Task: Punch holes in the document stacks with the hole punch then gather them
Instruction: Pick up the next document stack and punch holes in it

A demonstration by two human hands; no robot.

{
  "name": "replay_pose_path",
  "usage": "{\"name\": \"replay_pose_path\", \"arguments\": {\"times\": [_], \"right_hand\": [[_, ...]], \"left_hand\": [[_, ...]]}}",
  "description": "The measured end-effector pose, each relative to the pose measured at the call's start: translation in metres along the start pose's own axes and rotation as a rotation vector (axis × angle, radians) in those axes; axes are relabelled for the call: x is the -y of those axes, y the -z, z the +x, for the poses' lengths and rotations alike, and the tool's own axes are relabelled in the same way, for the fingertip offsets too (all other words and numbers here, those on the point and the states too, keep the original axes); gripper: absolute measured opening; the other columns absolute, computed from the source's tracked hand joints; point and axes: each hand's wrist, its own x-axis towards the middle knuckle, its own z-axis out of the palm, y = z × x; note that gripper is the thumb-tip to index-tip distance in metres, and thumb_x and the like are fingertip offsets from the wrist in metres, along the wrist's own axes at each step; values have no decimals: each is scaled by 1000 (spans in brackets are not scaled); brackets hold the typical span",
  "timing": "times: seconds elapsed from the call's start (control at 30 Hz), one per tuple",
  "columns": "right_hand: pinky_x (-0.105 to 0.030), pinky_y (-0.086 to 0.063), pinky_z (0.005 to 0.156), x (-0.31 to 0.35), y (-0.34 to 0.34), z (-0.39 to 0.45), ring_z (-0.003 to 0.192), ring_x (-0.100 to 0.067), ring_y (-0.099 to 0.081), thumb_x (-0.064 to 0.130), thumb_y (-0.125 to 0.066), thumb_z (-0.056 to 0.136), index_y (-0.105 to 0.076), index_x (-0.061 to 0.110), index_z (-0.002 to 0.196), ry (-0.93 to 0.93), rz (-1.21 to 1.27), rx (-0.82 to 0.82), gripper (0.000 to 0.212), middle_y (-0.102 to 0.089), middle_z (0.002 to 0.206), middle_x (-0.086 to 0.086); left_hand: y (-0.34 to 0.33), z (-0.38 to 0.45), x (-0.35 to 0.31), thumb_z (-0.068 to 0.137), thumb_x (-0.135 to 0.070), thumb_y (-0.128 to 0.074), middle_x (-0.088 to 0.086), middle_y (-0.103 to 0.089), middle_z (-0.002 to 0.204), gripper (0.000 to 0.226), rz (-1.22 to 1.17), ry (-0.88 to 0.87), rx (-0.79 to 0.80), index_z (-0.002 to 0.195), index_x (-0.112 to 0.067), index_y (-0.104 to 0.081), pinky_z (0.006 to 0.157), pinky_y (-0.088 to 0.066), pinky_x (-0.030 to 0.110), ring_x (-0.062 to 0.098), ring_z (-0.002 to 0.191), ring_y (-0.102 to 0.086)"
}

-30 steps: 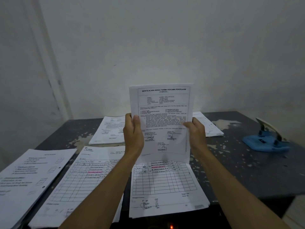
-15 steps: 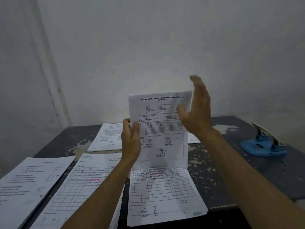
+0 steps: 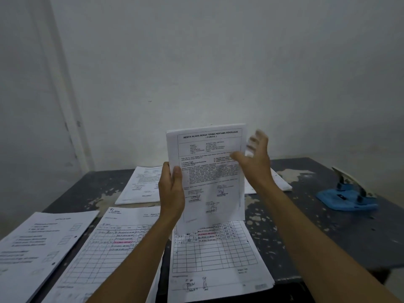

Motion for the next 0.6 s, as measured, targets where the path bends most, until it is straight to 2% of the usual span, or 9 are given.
{"name": "replay_pose_path", "arguments": {"times": [0.07, 0.13, 0.2, 0.3, 0.37, 0.47, 0.6], "right_hand": [[-24, -54, 73, -18, 5, -3, 95, -11, -67, 19, -79, 81, -48, 17, 135, -157, 109, 99, 62, -64, 125, -7], [-18, -55, 62, -34, 5, -10, 82, -8, -72, 23, -79, 81, -67, 21, 108, -129, 94, 113, 30, -74, 105, -2], [-16, -56, 60, -37, 1, -16, 79, -6, -72, 24, -78, 83, -70, 28, 92, -35, 78, 36, 13, -75, 94, 4], [-17, -56, 61, -29, -4, -20, 77, -2, -70, 24, -74, 87, -72, 20, 98, 96, 44, -94, 12, -73, 91, 8], [-15, -55, 60, -28, -4, -23, 77, -2, -70, 22, -74, 87, -71, 21, 99, 114, 74, -134, 13, -72, 90, 11], [-17, -57, 62, -41, -4, -36, 83, -6, -70, 20, -72, 88, -65, 28, 100, 46, 138, -147, 16, -70, 95, 14], [-16, -55, 60, -51, -8, -44, 82, -5, -70, 18, -66, 91, -65, 28, 103, -24, 211, -164, 15, -70, 98, 17]], "left_hand": [[0, -1, 0, 103, -42, -39, -13, -67, 102, 18, 4, -2, -14, 108, -30, -50, 62, -59, 27, 7, 86, -70], [-4, 0, -4, 103, -43, -38, -13, -67, 100, 16, 32, -29, -45, 104, -31, -49, 62, -60, 27, 8, 85, -69], [-10, 1, -9, 103, -41, -37, -14, -66, 99, 15, 60, -80, -86, 104, -31, -47, 62, -59, 24, 5, 84, -69], [-22, 2, -19, 104, -38, -37, -20, -67, 97, 14, 48, -135, -92, 110, -29, -46, 62, -58, 20, 1, 83, -68], [-25, 0, -20, 104, -40, -38, -21, -68, 99, 18, 20, -158, -75, 112, -26, -46, 62, -57, 19, 2, 85, -69], [-22, -8, -10, 103, -42, -39, -13, -69, 103, 24, 35, -140, -70, 112, -22, -50, 63, -59, 24, 4, 88, -70], [-21, -11, -5, 104, -40, -38, -15, -68, 103, 22, 30, -112, -78, 113, -25, -51, 63, -58, 22, 3, 88, -69]]}}
